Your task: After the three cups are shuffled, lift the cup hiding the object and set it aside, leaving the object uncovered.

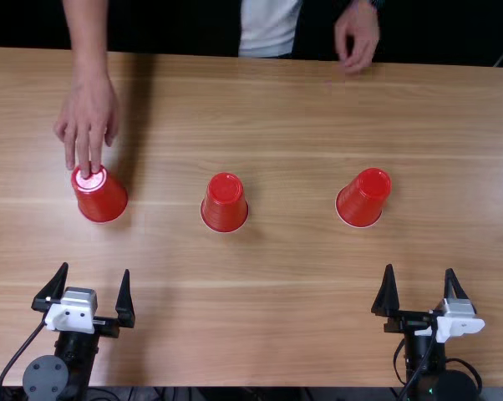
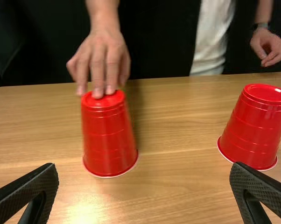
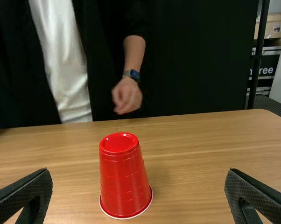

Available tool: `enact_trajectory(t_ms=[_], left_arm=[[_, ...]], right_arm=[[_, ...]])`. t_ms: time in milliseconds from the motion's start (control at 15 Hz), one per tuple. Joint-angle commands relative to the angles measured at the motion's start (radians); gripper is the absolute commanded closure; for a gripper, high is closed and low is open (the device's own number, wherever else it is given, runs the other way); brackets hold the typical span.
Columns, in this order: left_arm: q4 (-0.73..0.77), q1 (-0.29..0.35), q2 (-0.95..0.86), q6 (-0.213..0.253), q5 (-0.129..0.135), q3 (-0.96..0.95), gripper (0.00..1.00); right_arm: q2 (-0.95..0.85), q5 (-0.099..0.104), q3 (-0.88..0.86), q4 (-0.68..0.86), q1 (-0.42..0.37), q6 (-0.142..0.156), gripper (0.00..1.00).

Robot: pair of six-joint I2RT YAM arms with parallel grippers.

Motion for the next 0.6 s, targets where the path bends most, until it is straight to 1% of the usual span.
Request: enact_trajectory(t_ms=[0,67,133,267,467,533], left_arm=[[-0.002,0.008,-0.011,0.006,0.003,-0.024,0.00],[-0.002,0.007,-0.011,0.004,0.014,-0.024,0.00],[-0.002,0.007,-0.011,0.008,0.005,-0.024,0.00],[-0.002,0.007,-0.011,0.008,0.003,-0.024,0.00],[-0.004,0.007,-0.011,0.010,0.001,-0.024,0.00],[-0.002,0.007,-0.011,0.011,0.010,-0.024,0.00]], right_arm=[[-0.007,0.000,-0.015,0.003,-0.002,0.000,0.00],[-0.007,0.000,-0.015,0.003,-0.001,0.000,0.00],[-0.007,-0.002,-0.015,0.003,-0.001,0.000,0.00],[-0.007,-0.003,-0.015,0.002,-0.001,0.000,0.00],[-0.007,0.009,-0.021,0.005,-0.002,-0.002,0.00],[-0.007,0.013,-0.013,-0.002,-0.007,-0.004,0.00]])
